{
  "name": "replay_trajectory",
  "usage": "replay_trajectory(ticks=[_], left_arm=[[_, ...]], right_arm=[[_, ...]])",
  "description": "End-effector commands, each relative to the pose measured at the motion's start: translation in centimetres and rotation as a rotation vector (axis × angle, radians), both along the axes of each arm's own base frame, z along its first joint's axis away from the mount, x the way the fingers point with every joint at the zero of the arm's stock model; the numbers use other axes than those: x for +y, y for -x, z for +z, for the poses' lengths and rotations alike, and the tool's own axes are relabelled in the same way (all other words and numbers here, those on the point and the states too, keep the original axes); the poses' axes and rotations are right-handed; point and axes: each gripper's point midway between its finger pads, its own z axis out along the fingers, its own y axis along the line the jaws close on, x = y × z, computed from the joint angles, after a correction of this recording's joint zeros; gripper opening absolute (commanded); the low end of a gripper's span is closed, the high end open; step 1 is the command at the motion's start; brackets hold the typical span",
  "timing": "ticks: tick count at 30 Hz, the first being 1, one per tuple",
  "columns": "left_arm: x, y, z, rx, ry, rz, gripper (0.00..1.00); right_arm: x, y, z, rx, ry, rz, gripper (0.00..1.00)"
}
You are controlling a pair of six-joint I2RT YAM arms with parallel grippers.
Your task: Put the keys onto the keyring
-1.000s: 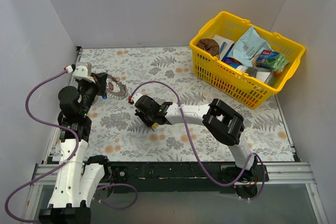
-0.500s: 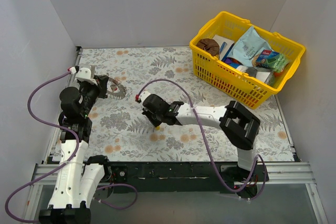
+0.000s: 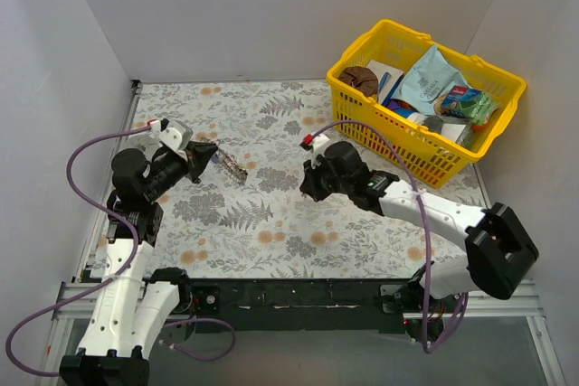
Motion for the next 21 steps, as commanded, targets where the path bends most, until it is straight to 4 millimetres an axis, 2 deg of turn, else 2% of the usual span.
replay_trajectory(ticks=[1, 2, 4, 6, 7, 9, 11, 15, 21], left_arm=[[-3.5, 2.2, 0.2, -0.043, -0.028, -0.244, 0.00], [-4.0, 2.4, -0.1, -0.033, -0.028, -0.278, 0.00], [-5.4, 3.2, -0.3, -0.026, -0.029, -0.361, 0.00], [-6.6, 3.6, -0.8, -0.010, -0.034, -0.419, 0.00], [-7.1, 3.9, -1.0, -0.005, -0.036, -0.448, 0.00], [-8.5, 4.5, -1.8, 0.026, -0.041, -0.517, 0.00], [-9.4, 5.0, -2.3, 0.055, -0.046, -0.574, 0.00], [-12.2, 6.1, -4.0, 0.080, -0.076, -0.684, 0.00], [-15.0, 6.6, -6.0, 0.088, -0.121, -0.760, 0.00]], right_arm=[[0.4, 1.3, 6.0, -0.099, -0.237, 0.134, 0.01], [0.0, 1.0, 6.8, -0.132, -0.259, 0.141, 0.01], [-0.5, 2.5, 8.3, -0.170, -0.316, 0.209, 0.01], [-1.1, 3.1, 10.5, -0.247, -0.371, 0.253, 0.01], [-1.2, 4.0, 10.5, -0.251, -0.390, 0.295, 0.01], [-1.8, 4.6, 12.4, -0.317, -0.436, 0.325, 0.01], [-2.2, 5.5, 13.1, -0.342, -0.463, 0.366, 0.01], [-3.2, 7.3, 16.0, -0.420, -0.531, 0.437, 0.01], [-4.0, 9.1, 17.8, -0.456, -0.586, 0.537, 0.01]])
